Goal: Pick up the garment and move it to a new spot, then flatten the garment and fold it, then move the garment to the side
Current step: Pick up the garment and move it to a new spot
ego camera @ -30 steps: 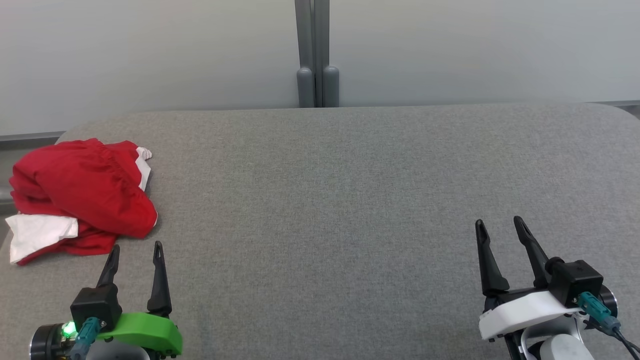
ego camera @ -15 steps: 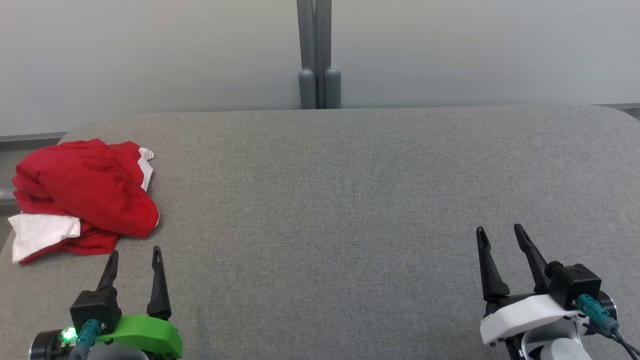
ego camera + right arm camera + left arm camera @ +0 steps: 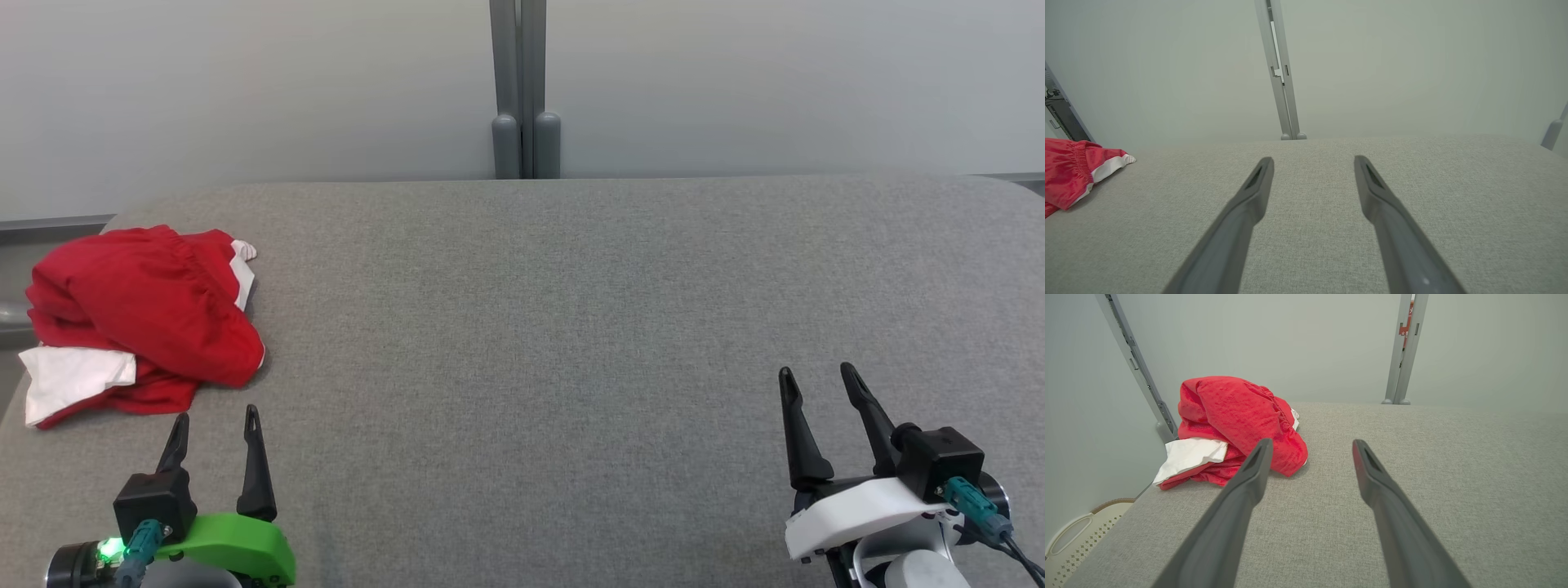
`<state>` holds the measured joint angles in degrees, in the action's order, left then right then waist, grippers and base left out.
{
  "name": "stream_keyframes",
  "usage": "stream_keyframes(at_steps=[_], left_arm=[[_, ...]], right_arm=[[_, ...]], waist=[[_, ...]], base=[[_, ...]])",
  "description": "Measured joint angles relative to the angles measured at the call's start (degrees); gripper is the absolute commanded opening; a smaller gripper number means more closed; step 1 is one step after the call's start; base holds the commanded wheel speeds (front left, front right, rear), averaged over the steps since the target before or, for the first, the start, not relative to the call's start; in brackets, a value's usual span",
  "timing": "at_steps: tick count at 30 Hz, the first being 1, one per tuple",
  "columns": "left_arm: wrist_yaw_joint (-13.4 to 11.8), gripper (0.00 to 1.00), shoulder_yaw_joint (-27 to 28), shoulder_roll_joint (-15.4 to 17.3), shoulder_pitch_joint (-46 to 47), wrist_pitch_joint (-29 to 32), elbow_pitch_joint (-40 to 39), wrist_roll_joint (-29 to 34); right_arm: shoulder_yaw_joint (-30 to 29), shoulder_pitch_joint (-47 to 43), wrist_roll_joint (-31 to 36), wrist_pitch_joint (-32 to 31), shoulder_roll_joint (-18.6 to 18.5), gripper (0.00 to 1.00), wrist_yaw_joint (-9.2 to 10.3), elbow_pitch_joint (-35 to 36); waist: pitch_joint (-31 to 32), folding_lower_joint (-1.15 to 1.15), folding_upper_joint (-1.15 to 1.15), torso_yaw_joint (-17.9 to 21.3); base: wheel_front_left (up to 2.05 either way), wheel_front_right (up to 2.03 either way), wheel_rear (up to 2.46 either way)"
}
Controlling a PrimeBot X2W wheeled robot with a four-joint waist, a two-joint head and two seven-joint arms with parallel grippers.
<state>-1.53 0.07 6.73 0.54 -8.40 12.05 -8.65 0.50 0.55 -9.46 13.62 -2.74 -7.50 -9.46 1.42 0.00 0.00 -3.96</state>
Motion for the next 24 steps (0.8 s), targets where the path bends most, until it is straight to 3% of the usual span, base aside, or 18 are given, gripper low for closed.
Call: stream_keyframes(at_steps=[12, 24], left_arm=[[-0.53, 1.0, -0.19, 0.81, 0.01, -1.05, 0.59, -0.74], [-0.7, 1.0, -0.59, 1.7, 0.0, -1.16, 1.31, -0.9]], right_arm=[[0.48, -0.2, -0.58, 0.12, -0.01, 1.0, 0.0, -0.71], [1.25, -0.37, -1.49, 0.65, -0.01, 1.0, 0.0, -2.12]], waist=[[0.03, 0.0, 0.0, -2.58], [0.45, 0.0, 0.0, -8.88]], base=[[0.0, 0.0, 0.0], [0.0, 0.0, 0.0]])
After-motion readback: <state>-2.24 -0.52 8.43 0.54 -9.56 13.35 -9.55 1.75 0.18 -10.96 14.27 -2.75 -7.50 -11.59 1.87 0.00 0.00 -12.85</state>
